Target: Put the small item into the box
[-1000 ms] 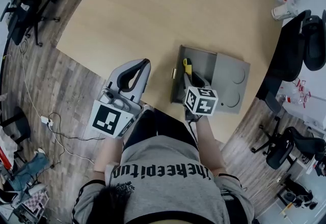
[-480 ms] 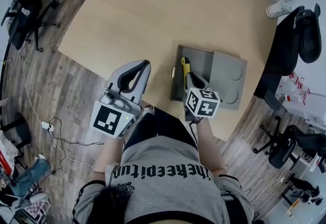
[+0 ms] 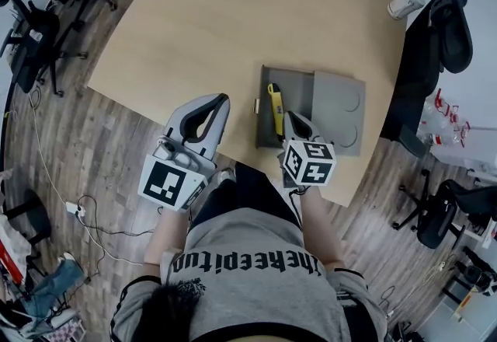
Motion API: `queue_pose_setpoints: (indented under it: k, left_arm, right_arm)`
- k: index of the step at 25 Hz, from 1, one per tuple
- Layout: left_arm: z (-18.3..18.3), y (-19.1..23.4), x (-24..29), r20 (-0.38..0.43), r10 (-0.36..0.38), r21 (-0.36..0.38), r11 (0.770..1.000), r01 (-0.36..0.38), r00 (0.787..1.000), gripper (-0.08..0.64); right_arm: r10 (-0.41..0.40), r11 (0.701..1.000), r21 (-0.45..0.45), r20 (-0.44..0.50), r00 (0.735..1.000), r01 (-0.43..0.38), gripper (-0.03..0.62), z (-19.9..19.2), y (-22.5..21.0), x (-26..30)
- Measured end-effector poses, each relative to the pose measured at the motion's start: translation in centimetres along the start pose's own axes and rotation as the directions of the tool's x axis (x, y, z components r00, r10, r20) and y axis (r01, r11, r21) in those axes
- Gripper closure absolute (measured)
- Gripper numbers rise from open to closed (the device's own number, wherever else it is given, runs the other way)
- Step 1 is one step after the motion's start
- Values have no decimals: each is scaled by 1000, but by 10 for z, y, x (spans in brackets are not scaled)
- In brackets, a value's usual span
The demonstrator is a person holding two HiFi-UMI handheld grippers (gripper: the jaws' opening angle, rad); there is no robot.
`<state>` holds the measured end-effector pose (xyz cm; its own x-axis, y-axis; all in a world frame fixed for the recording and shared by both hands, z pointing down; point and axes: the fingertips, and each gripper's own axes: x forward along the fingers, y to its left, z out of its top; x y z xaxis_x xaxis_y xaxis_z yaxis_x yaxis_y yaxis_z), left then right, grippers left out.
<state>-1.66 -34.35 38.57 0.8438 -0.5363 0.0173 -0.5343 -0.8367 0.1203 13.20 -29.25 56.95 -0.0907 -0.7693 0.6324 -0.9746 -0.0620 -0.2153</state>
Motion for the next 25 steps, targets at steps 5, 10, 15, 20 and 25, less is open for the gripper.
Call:
queue_pose_setpoints:
  k: [5, 10, 15, 20, 25]
  left_arm:
    - [8, -15, -3, 13, -34, 14, 999, 33, 999, 543]
    - [13, -32, -8, 22, -71, 28, 997, 71, 997, 543]
    - [16, -47, -15, 31, -105, 39, 994, 104, 994, 543]
    - [19, -61, -22, 37, -132, 47, 990, 130, 991, 543]
    - [23, -70, -31, 42, -153, 56, 987, 151, 987, 543]
  right_arm:
    - [-6, 1000, -2, 44, 999, 6, 586, 7, 3, -21]
    - [-12, 1000, -10, 97, 995, 13, 586, 13, 6, -44]
    - [-24, 999, -23, 161, 987, 28, 586, 22, 11, -70]
    - [-29, 999, -31, 221, 975, 37, 586, 30, 18, -96]
    - [-32, 998, -40, 277, 960, 45, 586, 38, 28, -119]
